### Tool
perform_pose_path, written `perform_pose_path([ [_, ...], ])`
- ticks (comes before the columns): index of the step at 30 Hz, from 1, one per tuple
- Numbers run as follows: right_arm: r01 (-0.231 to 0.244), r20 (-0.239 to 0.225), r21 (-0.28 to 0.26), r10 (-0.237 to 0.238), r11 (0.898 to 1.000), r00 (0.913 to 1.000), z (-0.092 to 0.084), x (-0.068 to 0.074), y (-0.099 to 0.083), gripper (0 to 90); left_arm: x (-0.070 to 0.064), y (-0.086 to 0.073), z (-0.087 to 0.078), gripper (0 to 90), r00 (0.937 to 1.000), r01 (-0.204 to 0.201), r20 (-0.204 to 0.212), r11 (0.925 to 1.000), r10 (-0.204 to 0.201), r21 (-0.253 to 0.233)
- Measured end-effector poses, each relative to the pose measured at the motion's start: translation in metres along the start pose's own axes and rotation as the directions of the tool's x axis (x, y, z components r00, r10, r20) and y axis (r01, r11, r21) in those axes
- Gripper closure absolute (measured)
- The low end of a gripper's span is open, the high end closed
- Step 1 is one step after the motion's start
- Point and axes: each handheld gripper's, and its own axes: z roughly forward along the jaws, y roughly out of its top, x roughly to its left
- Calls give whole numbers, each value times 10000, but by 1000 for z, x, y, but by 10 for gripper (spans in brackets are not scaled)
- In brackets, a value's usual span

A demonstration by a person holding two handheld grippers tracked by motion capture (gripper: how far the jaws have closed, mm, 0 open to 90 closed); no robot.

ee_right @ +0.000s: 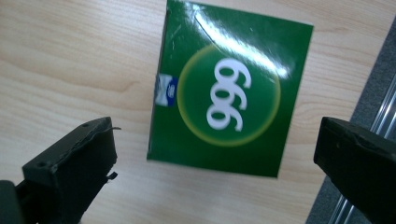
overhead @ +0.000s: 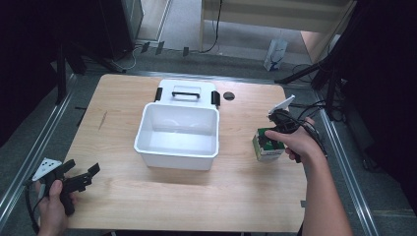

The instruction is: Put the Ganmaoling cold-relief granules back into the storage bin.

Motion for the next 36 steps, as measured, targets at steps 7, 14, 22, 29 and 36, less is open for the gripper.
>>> perform_pose_path([
  [7, -499, 267, 362, 489, 9981, 9984, 23, 4, 15, 1, 0, 0, 0, 13, 10000, 19, 17, 10000, -19, -24],
  [14, -1129, 908, 342, 1094, 9930, 9898, 39, 6, 20, 91, 0, 0, 1, 13, 10000, -22, -3, 10000, 22, 1],
  [22, -1486, 621, 85, 1478, 9889, 9871, 42, 0, 20, 160, -1, 0, 1, 13, 10000, -69, -28, 10000, 69, 56],
  [29, -925, 265, -83, 927, 9957, 9953, 26, 4, 17, 162, 0, 0, 2, 13, 10000, -33, 39, 10000, 33, -24],
  [36, -330, -48, -609, 328, 9976, 9994, 1, 12, 20, 162, 0, 0, 1, 13, 10000, 11, 23, 10000, -11, -9],
])
